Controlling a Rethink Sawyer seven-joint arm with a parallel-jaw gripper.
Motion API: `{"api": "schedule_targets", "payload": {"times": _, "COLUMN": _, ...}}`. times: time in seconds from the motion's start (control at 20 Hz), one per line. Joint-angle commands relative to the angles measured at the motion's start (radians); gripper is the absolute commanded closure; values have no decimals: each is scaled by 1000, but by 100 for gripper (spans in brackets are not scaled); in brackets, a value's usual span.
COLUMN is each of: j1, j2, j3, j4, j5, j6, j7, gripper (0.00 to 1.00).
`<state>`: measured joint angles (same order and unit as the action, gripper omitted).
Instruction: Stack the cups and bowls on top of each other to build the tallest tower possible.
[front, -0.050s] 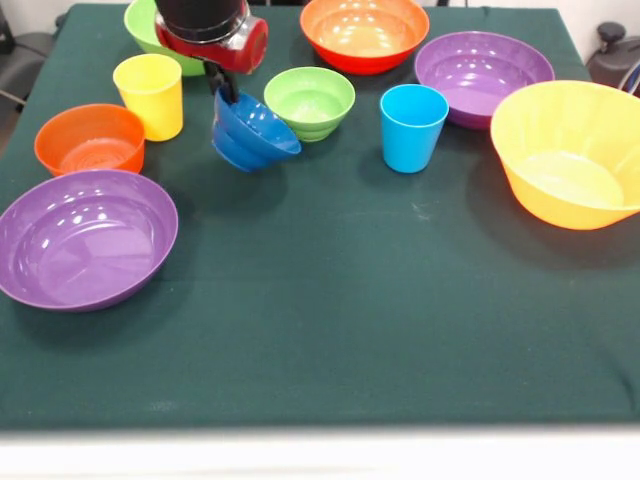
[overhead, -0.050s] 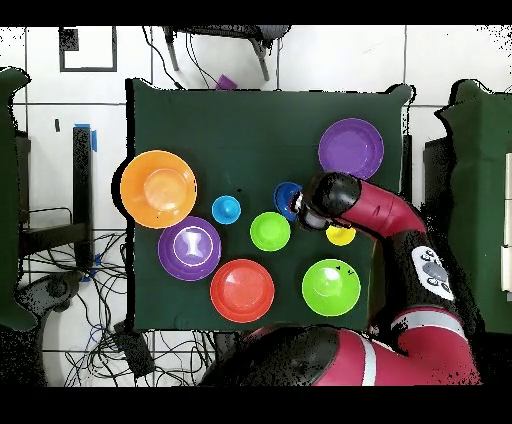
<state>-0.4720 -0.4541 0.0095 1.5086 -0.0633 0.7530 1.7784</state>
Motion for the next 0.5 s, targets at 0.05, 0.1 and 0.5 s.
{"api": "schedule_targets", "payload": {"times": 0.05, "j1": -10, "j2": 90, "j3": 112, "j4": 47, "j5": -88, "j6": -88, "j7": -77, "gripper": 100}}
{"api": "schedule_targets", "payload": {"times": 0.1, "j1": -12, "j2": 98, "j3": 114, "j4": 37, "j5": -89, "j6": -86, "j7": -77, "gripper": 100}}
{"api": "schedule_targets", "payload": {"times": 0.5, "j1": -55, "j2": 90, "j3": 176, "j4": 58, "j5": -133, "j6": -173, "j7": -119, "gripper": 0}}
